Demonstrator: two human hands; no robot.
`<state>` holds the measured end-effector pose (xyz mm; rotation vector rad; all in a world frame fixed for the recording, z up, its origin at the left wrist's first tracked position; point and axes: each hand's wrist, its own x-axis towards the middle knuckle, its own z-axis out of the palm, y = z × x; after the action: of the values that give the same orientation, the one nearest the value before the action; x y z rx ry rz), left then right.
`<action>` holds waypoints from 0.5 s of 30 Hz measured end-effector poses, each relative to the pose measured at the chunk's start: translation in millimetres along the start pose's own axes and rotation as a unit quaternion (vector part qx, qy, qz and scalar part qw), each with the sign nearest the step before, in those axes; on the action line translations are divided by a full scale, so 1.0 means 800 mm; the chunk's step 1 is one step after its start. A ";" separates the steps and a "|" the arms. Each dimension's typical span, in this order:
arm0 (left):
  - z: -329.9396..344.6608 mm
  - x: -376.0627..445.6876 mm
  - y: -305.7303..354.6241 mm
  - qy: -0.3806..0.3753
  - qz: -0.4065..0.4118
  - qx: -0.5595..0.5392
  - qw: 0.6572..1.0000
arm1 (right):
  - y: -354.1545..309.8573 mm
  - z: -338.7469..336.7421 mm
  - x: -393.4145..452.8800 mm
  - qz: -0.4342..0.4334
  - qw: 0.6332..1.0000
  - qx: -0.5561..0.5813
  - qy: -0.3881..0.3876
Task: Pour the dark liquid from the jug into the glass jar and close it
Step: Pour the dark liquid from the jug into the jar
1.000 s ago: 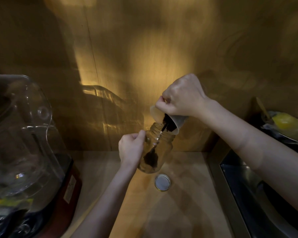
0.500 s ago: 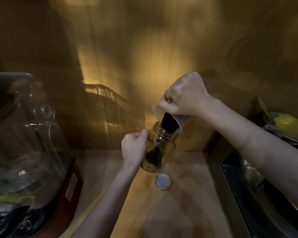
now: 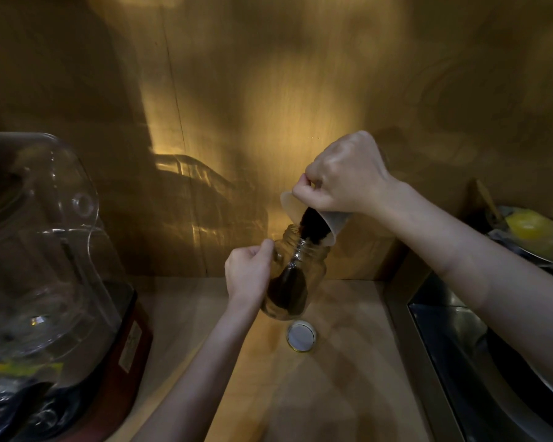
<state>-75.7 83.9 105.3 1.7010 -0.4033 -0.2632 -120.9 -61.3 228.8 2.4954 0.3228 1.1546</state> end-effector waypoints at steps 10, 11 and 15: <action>-0.002 0.002 -0.003 0.006 0.005 -0.005 1.000 | -0.002 -0.003 0.002 -0.021 1.000 0.017 0.005; -0.002 0.002 -0.003 0.008 0.004 -0.006 1.000 | -0.002 -0.003 0.001 -0.023 1.000 0.020 0.005; -0.001 0.002 -0.003 0.004 0.008 -0.016 1.000 | 0.000 -0.001 0.000 -0.037 0.999 0.026 -0.003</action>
<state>-74.2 84.1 103.4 1.6670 -0.4045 -0.2496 -121.8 -61.3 229.3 2.5074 0.4451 1.1238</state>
